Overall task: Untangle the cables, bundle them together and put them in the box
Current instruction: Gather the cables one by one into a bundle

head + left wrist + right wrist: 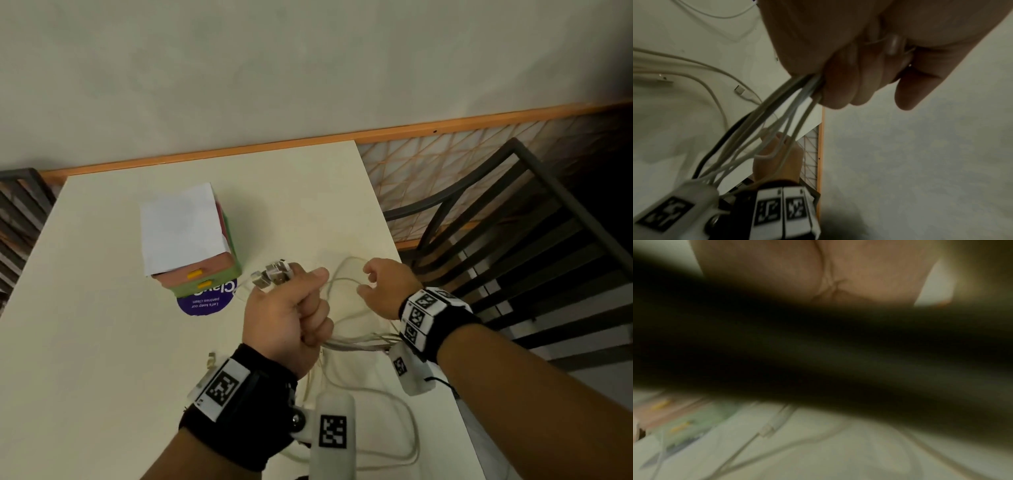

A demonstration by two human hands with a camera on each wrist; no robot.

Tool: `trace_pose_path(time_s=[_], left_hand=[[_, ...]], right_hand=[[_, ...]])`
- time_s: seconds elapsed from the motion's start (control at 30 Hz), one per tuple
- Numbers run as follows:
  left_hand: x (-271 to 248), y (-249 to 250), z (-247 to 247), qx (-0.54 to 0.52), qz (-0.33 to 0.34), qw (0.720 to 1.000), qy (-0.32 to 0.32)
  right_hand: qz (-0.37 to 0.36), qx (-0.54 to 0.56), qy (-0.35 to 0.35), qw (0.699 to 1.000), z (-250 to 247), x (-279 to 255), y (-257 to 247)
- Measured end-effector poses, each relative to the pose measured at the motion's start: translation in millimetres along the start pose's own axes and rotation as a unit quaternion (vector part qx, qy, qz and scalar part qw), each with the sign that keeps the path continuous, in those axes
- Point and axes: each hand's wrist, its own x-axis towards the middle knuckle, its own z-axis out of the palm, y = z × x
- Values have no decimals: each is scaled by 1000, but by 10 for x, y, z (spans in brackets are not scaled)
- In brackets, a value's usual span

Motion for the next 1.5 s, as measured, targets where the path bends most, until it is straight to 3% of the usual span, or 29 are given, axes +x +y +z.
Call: trace_pose_path(time_s=[0.17, 0.27, 0.4, 0.53, 0.63, 0.73, 0.8, 0.87, 0.97, 1.03, 1.1, 1.17, 1.23, 1.33, 1.4, 1.5], left_hand=[[19, -53, -83, 11, -10, 1000, 26], [53, -68, -148, 12, -7, 999, 48], [165, -85, -192, 38, -8, 994, 103], [252, -108, -156, 91, -15, 981, 172], [275, -131, -50, 114, -10, 976, 185], [302, -128, 103, 90, 9, 979, 183], [286, -130, 198, 84, 27, 983, 162], [231, -175, 275, 100, 47, 987, 119], [88, -310, 342, 177, 91, 980, 17], [17, -406, 357, 268, 138, 952, -56], [-14, -486, 386, 350, 175, 913, -114], [-13, -548, 387, 381, 190, 895, -132], [-13, -586, 374, 350, 166, 915, -111], [10, -576, 365, 193, 79, 978, -2], [86, -547, 342, 113, 27, 990, 82], [177, -476, 341, 20, 5, 992, 127]], right_hand=[[3, -171, -92, 981, 193, 228, -145], [26, -188, -83, 978, 223, 243, -169], [-4, 6, -52, 999, 110, 126, -188], [-80, 250, -36, 964, -167, -194, -264], [-164, 314, -14, 935, -348, -461, -286], [-234, 302, -18, 924, -445, -681, -207], [-260, 285, -44, 922, -493, -783, -119], [-252, 337, -58, 905, -549, -839, -55], [-147, 450, -51, 880, -652, -788, -50], [-94, 428, -72, 896, -727, -742, -97], [-105, 425, -110, 892, -784, -754, -156], [-138, 429, -126, 884, -809, -792, -206], [-158, 430, -104, 883, -797, -802, -194], [-172, 504, -53, 845, -769, -809, -105], [-187, 545, -48, 816, -758, -832, -33], [-213, 569, -85, 790, -752, -876, 83]])
